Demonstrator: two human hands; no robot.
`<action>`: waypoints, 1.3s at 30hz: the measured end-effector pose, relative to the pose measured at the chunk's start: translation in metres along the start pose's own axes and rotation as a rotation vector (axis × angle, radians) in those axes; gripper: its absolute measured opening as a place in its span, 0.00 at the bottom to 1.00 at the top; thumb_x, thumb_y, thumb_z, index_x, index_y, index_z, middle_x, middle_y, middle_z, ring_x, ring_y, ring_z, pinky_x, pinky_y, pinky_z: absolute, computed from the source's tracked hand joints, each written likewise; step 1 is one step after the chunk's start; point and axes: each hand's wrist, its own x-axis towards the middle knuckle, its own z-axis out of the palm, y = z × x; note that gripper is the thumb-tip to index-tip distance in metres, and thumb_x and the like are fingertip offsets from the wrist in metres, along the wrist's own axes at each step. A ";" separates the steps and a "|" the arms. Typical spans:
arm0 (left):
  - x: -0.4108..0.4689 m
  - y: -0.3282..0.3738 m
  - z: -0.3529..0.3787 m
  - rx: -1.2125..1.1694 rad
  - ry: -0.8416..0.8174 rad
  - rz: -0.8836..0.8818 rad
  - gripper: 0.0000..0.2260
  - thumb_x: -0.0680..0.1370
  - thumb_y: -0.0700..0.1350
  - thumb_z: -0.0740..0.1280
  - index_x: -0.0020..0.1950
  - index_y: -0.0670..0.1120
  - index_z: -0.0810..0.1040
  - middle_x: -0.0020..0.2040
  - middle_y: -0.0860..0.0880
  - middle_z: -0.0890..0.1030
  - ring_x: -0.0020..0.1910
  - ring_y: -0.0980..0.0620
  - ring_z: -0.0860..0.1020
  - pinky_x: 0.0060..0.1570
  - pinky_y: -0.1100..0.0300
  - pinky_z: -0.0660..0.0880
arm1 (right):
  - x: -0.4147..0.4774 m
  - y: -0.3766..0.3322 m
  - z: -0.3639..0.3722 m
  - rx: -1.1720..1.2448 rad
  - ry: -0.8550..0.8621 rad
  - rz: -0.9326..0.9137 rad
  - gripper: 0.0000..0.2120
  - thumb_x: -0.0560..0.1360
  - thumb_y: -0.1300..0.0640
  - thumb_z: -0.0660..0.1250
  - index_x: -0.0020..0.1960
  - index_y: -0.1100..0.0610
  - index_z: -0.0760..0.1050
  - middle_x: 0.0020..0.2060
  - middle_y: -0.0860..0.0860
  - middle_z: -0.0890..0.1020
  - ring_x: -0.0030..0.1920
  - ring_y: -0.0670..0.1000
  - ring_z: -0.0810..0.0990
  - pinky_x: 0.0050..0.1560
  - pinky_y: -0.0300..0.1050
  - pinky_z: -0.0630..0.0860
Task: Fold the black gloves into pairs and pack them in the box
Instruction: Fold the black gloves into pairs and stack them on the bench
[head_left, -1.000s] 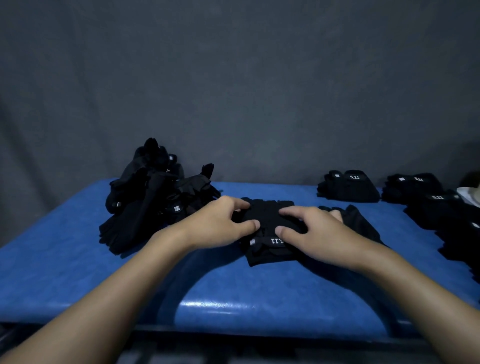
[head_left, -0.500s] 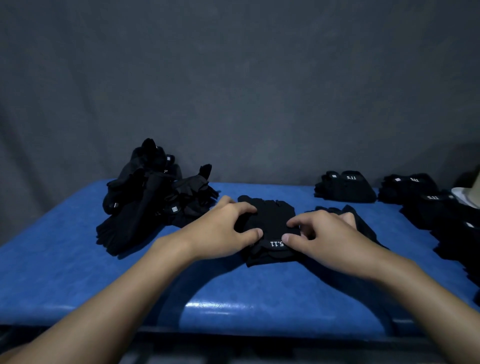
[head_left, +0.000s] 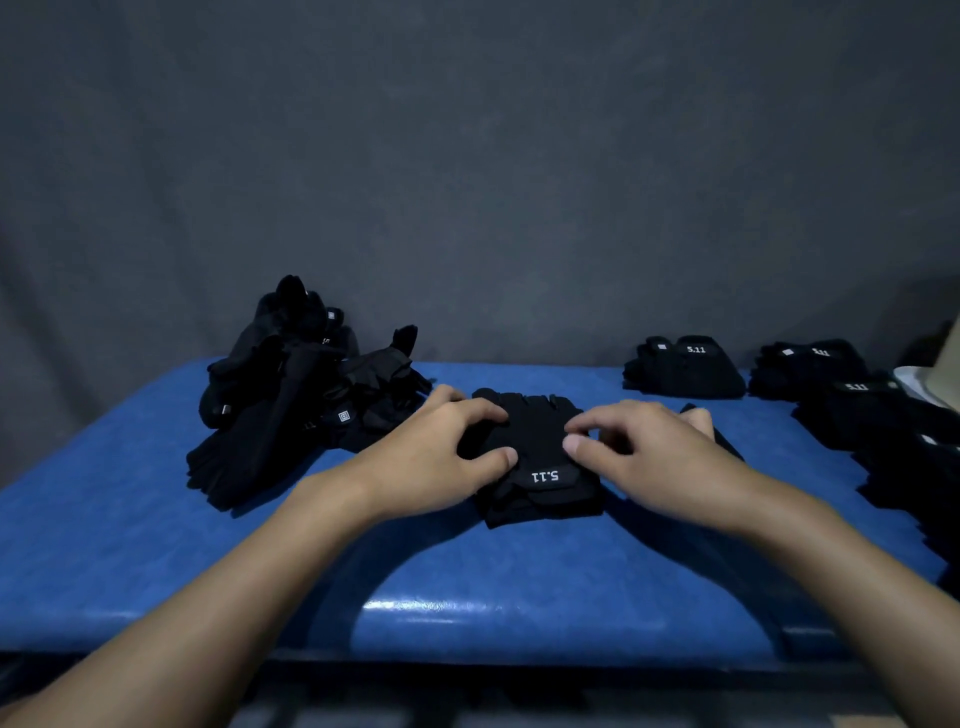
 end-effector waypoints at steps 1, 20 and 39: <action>0.001 -0.001 0.000 -0.002 0.001 0.000 0.22 0.77 0.58 0.68 0.70 0.56 0.73 0.63 0.55 0.68 0.62 0.59 0.72 0.67 0.64 0.65 | 0.005 0.001 0.001 0.009 0.042 0.014 0.11 0.78 0.38 0.59 0.55 0.38 0.76 0.42 0.42 0.80 0.53 0.44 0.75 0.60 0.49 0.57; 0.013 -0.007 0.003 0.046 -0.004 0.020 0.28 0.79 0.56 0.66 0.76 0.48 0.68 0.71 0.59 0.63 0.70 0.63 0.65 0.64 0.73 0.56 | 0.036 0.009 0.003 0.067 0.130 0.095 0.11 0.79 0.54 0.61 0.55 0.46 0.81 0.56 0.39 0.77 0.54 0.43 0.73 0.56 0.46 0.56; 0.008 -0.007 -0.006 -0.095 0.024 -0.004 0.22 0.76 0.52 0.71 0.69 0.54 0.74 0.64 0.56 0.69 0.59 0.61 0.73 0.63 0.66 0.67 | 0.023 0.009 0.004 0.046 0.054 0.138 0.11 0.79 0.53 0.60 0.50 0.41 0.80 0.43 0.36 0.76 0.54 0.43 0.71 0.62 0.47 0.55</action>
